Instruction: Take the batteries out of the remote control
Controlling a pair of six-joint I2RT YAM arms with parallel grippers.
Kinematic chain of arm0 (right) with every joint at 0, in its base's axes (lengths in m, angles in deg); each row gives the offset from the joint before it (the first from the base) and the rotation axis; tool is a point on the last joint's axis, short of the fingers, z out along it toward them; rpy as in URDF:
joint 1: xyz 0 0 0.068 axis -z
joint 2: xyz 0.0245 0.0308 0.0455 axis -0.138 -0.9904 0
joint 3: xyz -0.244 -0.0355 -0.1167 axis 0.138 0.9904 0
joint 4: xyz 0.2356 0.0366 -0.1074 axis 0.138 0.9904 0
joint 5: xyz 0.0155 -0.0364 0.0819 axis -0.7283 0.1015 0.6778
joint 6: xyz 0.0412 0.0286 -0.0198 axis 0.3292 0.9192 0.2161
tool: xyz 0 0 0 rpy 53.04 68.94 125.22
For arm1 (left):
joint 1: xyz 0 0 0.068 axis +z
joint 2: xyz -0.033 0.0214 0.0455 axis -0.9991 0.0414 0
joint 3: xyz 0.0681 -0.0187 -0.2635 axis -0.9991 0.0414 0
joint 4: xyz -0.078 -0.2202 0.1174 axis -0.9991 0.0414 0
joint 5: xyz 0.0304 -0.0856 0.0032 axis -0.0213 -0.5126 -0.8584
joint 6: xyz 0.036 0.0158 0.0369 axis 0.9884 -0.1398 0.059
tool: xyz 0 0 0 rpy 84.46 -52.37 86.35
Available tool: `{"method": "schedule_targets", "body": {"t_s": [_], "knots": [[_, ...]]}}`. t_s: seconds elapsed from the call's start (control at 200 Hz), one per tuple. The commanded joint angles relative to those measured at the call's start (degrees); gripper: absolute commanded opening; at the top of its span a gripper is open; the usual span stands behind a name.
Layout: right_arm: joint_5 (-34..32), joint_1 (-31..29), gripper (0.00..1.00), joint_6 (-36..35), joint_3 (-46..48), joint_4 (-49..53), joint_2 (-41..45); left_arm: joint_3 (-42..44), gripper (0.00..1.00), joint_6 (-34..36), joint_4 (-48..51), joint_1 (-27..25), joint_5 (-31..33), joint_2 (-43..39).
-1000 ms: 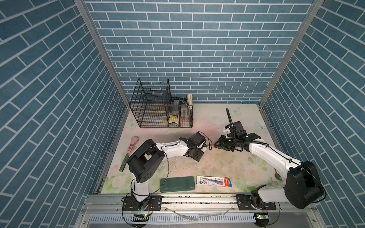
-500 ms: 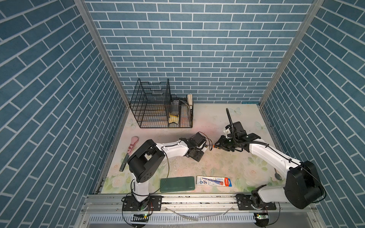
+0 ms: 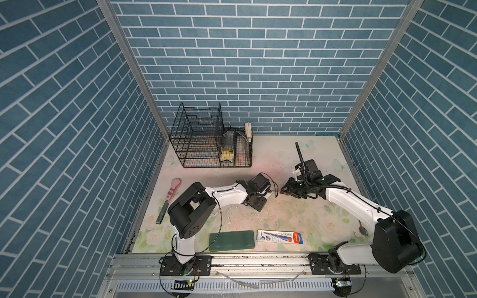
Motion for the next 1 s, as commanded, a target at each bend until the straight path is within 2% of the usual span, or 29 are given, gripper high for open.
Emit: {"method": "schedule_targets", "body": {"t_s": [0.0,0.995], "knots": [[-0.90,0.24,0.00,1.39,1.38,0.87,-0.07,1.91,0.42,-0.35,5.95,-0.21,-1.00,4.00],[-0.63,0.28,0.00,2.03,1.87,-1.38,-0.87,1.87,0.42,-0.17,5.68,-0.38,-1.72,4.60]]}}
